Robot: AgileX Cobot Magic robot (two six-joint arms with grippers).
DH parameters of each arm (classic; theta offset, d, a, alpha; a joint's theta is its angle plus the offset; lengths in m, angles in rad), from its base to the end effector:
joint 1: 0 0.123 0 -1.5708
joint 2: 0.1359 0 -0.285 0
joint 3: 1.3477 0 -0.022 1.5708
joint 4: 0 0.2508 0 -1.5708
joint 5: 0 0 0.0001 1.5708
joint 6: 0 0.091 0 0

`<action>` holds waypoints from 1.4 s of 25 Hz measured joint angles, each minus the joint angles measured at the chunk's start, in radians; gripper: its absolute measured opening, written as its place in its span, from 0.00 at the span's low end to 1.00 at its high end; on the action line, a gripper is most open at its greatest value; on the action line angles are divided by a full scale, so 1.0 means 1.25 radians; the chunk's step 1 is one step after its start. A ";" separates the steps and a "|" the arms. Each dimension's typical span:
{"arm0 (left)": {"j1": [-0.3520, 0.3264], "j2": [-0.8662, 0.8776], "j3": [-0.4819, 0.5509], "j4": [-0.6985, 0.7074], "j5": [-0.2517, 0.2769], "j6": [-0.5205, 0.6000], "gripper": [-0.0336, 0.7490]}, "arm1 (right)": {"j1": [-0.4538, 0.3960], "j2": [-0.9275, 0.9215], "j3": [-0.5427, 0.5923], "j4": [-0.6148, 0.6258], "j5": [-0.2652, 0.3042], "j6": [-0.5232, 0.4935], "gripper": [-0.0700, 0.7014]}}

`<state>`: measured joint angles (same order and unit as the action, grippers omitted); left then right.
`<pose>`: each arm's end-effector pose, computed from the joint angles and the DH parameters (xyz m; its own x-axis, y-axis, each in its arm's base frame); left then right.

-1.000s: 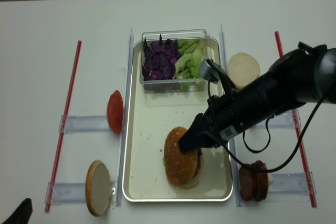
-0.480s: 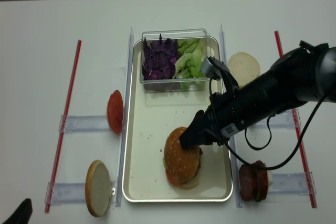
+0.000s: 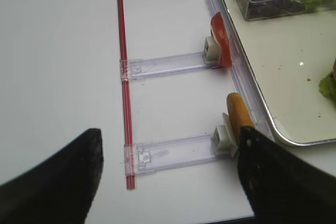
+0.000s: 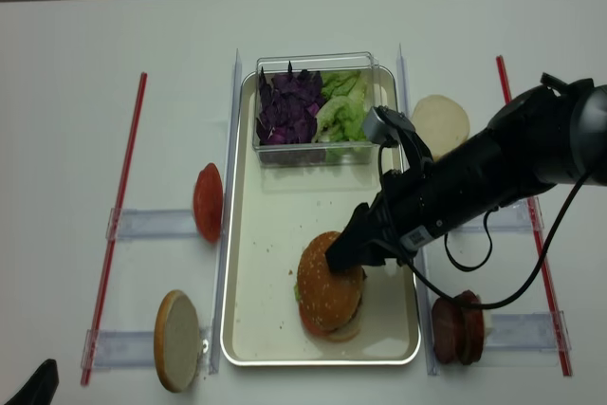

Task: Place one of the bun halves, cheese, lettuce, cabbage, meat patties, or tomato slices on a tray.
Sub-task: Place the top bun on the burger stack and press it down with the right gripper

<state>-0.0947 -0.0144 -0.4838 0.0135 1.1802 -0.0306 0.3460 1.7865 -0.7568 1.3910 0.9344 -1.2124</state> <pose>-0.0105 0.0021 0.2634 -0.5598 0.0276 -0.8282 0.0700 0.9974 -0.0141 0.2432 0.1643 0.1492 -0.8984 -0.2839 -0.3352 -0.4365 0.4914 0.7537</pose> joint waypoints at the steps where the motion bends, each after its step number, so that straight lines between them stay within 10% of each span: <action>1: 0.000 0.000 0.000 0.000 0.000 0.000 0.67 | 0.000 0.000 0.000 -0.002 0.000 0.002 0.62; 35: 0.000 0.000 0.000 0.000 0.000 0.000 0.67 | -0.022 -0.002 0.000 -0.055 -0.028 0.003 0.73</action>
<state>-0.0947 -0.0144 -0.4838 0.0135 1.1802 -0.0306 0.3190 1.7846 -0.7568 1.3226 0.8991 -1.2087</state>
